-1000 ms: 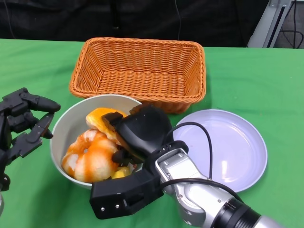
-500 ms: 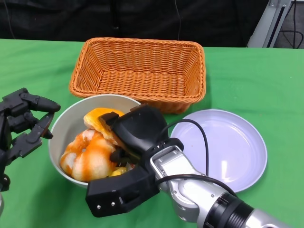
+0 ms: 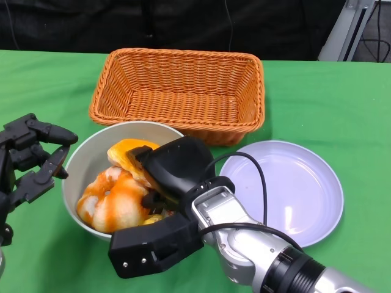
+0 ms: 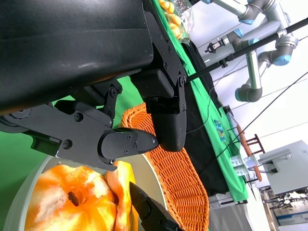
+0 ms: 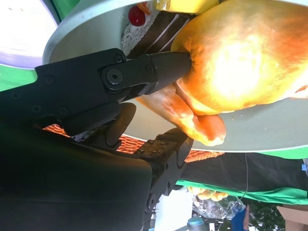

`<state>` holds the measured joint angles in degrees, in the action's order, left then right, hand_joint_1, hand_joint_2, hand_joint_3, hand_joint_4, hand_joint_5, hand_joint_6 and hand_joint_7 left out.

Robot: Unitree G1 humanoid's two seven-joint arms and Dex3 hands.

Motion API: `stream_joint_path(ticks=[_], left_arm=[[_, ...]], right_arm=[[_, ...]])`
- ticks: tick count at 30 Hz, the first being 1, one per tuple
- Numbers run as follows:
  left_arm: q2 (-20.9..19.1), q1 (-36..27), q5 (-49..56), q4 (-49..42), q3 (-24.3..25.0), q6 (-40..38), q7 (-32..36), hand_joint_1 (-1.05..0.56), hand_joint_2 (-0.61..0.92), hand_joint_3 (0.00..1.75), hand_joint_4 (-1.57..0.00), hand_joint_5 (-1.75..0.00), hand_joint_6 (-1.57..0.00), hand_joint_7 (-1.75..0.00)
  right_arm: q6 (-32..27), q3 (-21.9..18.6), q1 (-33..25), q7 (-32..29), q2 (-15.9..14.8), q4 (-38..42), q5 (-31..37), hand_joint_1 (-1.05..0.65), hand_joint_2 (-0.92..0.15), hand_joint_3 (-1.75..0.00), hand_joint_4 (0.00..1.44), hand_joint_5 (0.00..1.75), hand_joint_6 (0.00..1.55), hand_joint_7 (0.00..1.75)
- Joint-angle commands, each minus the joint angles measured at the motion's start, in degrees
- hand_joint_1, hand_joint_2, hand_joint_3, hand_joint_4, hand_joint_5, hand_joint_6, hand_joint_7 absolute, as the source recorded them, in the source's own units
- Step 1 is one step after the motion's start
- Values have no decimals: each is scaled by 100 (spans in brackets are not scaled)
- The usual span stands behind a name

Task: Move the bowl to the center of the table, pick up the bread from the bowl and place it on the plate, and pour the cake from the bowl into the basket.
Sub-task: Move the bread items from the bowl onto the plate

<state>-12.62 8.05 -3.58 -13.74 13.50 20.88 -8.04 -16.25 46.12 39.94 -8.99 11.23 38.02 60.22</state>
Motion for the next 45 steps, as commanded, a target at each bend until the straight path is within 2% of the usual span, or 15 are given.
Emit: stream_joint_path(ticks=[1, 4, 5, 6, 7, 8, 10, 13, 15, 22, 31, 34, 40, 45], left_arm=[[-61, -63, -10, 28, 43, 16, 79, -21, 81, 52, -83, -149, -88, -104], [-52, -72, -22, 43, 44, -9, 80, -21, 80, 53, -83, -149, -88, -104], [-56, -62, -33, 19, 46, 0, 67, -21, 80, 53, -84, -148, -88, -103], [-60, -55, -13, 5, 47, 0, 85, -21, 80, 52, -84, -148, -88, -102], [-63, -51, 2, -5, 47, -1, 99, -22, 80, 51, -84, -147, -89, -101], [-60, -51, -35, 0, 51, -15, 72, -22, 80, 51, -85, -147, -89, -101], [-64, -51, -72, -9, 53, -1, 34, -21, 81, 51, -84, -146, -89, -101], [-74, -48, -64, -28, 53, 21, 35, -22, 82, 50, -84, -147, -89, -101], [-75, -46, -63, -29, 55, 15, 41, -22, 82, 48, -84, -147, -88, -101], [-68, -3, -83, -98, 70, 19, 41, -22, 83, 47, -84, -147, -89, -101], [-79, 39, -90, -204, 73, 98, 21, -22, 83, 47, -84, -148, -88, -104], [-88, 40, -109, -224, 75, 109, 2, -22, 83, 47, -83, -148, -88, -104], [-102, 38, -152, -243, 71, 103, -23, -22, 83, 46, -83, -148, -87, -105], [-108, 59, -117, -284, 54, 106, 23, -23, 83, 45, -83, -148, -87, -106]], right_arm=[[-21, 47, 24, 121, 20, 57, -76, -49, -90, 0, 77, 16, 64, 1], [48, 27, 15, 223, -12, 30, -143, -47, -90, 0, 76, 16, 64, 1], [188, -59, -4, 139, -24, 53, -271, -42, -91, -1, 79, 55, 74, 3], [284, -127, -16, 61, -28, 74, -376, -38, -92, -1, 77, 81, 83, 4], [348, -169, -20, 1, -29, 94, -449, -37, -92, -1, 76, 99, 89, 4], [427, -197, -28, -81, -43, 101, -514, -36, -92, -1, 75, 104, 92, 4], [554, -243, -50, -199, -66, 94, -609, -34, -91, -1, 74, 104, 96, 4], [675, -295, -73, -293, -86, 79, -727, -32, -90, 0, 78, 95, 101, 3], [712, -301, -76, -303, -101, 63, -761, -32, -92, -3, 79, 86, 100, 1], [969, -319, -45, -524, -247, -58, -806, -34, -92, -1, 82, 73, 99, 0], [1076, -364, -12, -678, -404, -186, -813, -28, -90, 0, 86, 76, 103, 1], [1051, -382, -24, -635, -438, -258, -828, -29, -90, 0, 84, 83, 103, 1], [1028, -472, -90, -527, -492, -439, -924, -27, -92, -4, 83, 85, 103, 1], [1113, -763, -234, -541, -494, -665, -1222, -24, -92, -5, 81, 93, 106, 2]])
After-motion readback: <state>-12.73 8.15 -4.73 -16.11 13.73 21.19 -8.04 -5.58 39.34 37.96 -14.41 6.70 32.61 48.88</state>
